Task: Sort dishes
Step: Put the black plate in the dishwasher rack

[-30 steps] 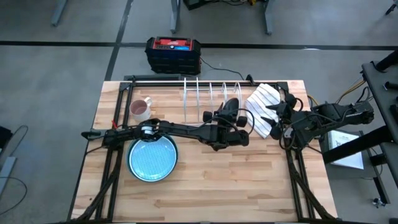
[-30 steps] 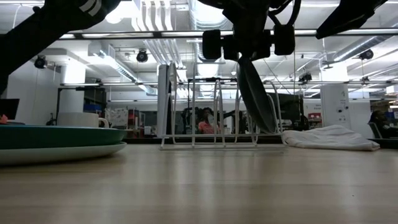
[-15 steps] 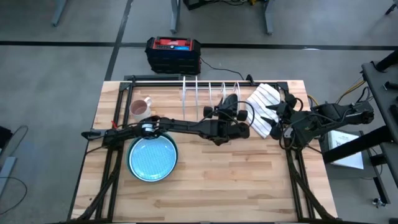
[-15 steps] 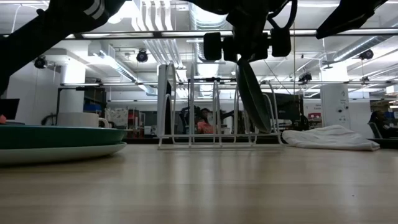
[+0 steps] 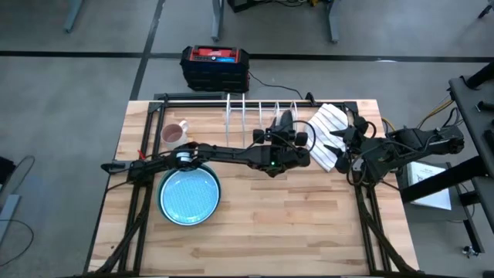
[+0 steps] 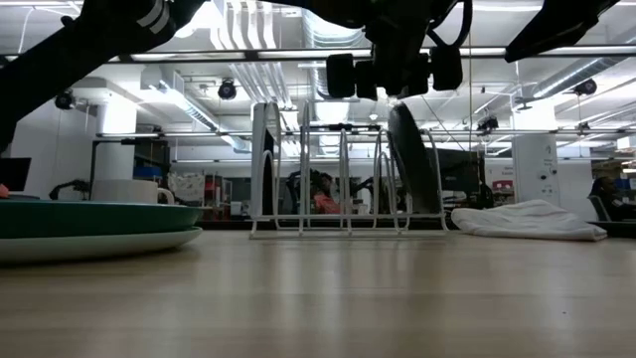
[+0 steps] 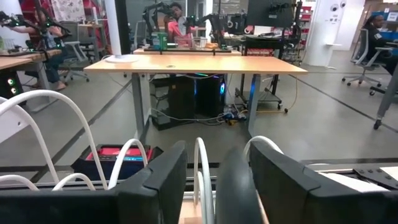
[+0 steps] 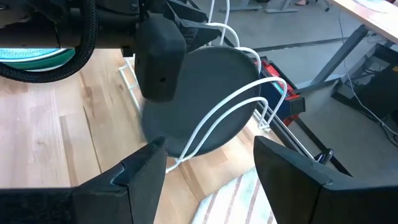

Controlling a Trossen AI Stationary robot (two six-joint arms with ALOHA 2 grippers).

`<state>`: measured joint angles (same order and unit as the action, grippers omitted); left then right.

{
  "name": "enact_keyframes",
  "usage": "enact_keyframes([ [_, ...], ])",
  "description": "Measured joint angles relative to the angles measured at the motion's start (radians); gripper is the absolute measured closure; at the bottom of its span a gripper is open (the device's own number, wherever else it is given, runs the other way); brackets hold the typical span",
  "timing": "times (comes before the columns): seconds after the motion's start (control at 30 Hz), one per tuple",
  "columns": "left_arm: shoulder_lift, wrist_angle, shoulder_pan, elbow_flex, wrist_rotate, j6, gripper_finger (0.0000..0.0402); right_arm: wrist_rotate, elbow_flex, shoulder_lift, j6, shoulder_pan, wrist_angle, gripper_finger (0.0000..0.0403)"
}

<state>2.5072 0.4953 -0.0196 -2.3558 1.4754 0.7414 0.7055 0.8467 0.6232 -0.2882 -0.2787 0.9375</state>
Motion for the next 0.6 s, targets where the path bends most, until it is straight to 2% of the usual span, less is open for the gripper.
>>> enact_keyframes([
  [0.27,-0.017,-0.004,-0.02,0.0,0.0,-0.056,0.0197,0.0,0.0,0.0,0.001,0.0,0.002,0.017],
  [0.6,-0.065,-0.005,-0.127,0.0,-0.01,-0.281,0.0191,0.0,0.0,-0.002,-0.006,0.0,0.061,0.0173],
])
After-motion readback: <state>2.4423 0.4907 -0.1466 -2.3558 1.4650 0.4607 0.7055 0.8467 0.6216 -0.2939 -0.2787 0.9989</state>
